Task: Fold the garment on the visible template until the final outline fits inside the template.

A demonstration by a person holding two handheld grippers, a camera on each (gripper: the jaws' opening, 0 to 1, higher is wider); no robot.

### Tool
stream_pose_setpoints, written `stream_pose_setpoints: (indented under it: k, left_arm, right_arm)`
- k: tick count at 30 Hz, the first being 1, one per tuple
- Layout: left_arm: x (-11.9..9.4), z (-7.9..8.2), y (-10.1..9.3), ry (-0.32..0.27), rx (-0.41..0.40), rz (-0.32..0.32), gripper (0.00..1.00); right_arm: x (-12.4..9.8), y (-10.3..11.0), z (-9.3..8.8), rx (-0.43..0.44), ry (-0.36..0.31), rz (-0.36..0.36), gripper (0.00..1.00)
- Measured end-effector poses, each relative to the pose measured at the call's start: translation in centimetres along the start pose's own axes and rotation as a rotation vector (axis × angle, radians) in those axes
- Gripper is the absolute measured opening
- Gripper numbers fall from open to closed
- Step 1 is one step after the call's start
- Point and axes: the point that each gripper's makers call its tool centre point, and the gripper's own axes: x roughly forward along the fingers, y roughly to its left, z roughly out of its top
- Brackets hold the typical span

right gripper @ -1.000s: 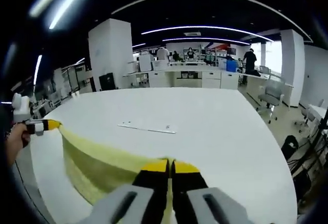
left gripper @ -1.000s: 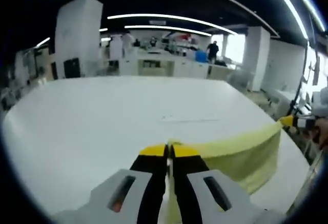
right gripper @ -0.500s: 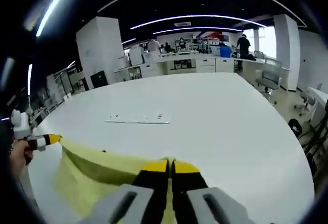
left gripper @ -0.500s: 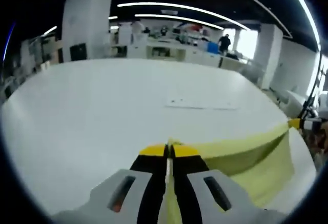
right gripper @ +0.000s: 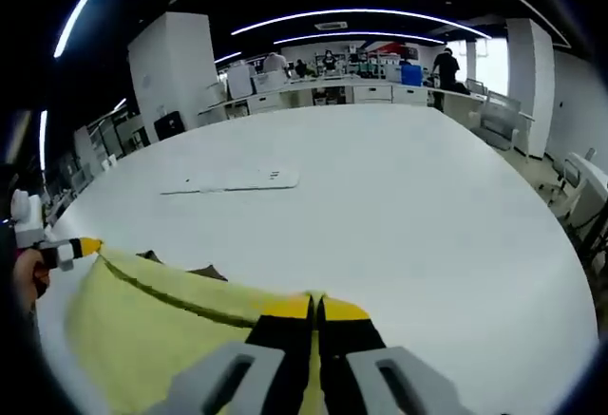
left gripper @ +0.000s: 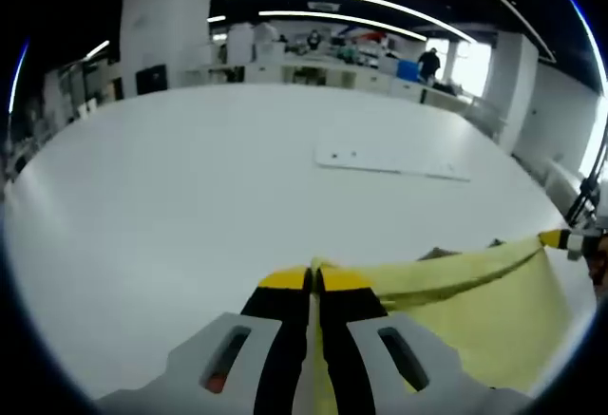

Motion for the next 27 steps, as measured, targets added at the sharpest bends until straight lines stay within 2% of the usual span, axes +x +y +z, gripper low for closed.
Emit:
stream_pose_setpoints:
  k: [4, 7, 9, 15, 17, 18, 20, 22, 25, 27]
  left_arm:
    - [0.6, -1.2, 0.4, 0.015, 0.007, 0.011, 0.00]
    - [0.8, -1.5, 0.6, 0.011, -0.006, 0.013, 0.00]
    - [0.9, -1.7, 0.8, 0.017, 0.004, 0.016, 0.00]
    - [0.4, -1.4, 0.4, -0.005, 0.064, -0.016, 0.02]
    - [-0.2, -1.2, 0.0, -0.016, 0.062, -0.044, 0.03]
    - [0.0, -1.0, 0.0, -0.024, 0.062, -0.061, 0.06]
    - [-0.1, -0.6, -0.6, -0.042, 0.069, -0.112, 0.13]
    - [-0.8, -0.3, -1.3, -0.061, 0.128, -0.159, 0.17]
    - [-1.3, -0.7, -2.1, -0.050, 0.143, -0.261, 0.25]
    - [-1.8, -0.9, -2.2, -0.039, 0.185, -0.261, 0.30]
  right_arm:
    - [0.1, -0.1, -0.4, 0.039, 0.001, 0.009, 0.00]
    - [0.4, -0.3, -1.2, 0.068, 0.029, 0.013, 0.00]
    - [0.3, -0.2, -1.1, 0.100, 0.011, 0.021, 0.00]
    - [0.4, 0.0, -1.0, 0.086, 0.019, 0.034, 0.00]
    - [0.4, 0.1, -0.9, 0.081, 0.016, 0.044, 0.00]
    - [0.3, 0.1, -0.8, 0.081, 0.007, 0.053, 0.02]
    - [-0.2, 0.2, -0.2, 0.095, -0.036, 0.058, 0.11]
    - [-0.8, 0.6, 0.0, 0.052, -0.052, 0.082, 0.13]
    - [-1.1, 1.0, -0.6, -0.043, -0.017, 0.113, 0.18]
    - [-1.4, 0.9, -0.9, -0.105, -0.008, 0.109, 0.21]
